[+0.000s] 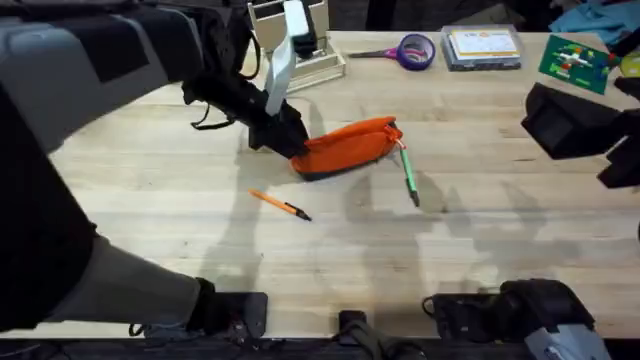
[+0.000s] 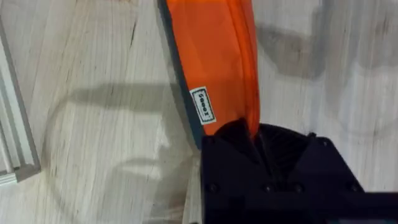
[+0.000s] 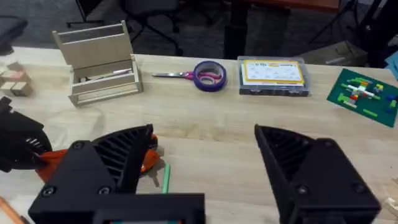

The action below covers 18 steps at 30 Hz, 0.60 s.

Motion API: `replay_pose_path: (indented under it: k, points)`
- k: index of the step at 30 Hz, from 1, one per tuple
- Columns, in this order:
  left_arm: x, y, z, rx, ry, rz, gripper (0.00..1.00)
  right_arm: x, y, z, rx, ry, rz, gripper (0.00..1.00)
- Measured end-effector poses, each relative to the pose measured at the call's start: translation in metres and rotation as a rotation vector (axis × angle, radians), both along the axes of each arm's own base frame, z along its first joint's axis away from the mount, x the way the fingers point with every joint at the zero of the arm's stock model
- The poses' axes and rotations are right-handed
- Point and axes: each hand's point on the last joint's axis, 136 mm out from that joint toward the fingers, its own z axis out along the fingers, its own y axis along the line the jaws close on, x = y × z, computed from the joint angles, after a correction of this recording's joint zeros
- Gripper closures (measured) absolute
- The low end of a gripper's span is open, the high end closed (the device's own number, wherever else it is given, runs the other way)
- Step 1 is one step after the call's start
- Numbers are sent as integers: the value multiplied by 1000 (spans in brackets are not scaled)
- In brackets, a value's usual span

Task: Unzip the bag, pick up the pens from the table one at a time and place them inside, then zip the bag closed.

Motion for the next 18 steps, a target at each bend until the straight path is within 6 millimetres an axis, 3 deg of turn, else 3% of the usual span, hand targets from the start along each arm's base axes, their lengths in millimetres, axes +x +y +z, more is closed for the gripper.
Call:
replay_pose_path:
  k: [14, 18]
  points:
    - [0, 0, 0, 0, 0, 0, 958, -4, 9, -9, 57, 44, 41, 4]
    - [0, 0, 0, 0, 0, 0, 958, -6, 21, -9, 89, 51, 102, 4]
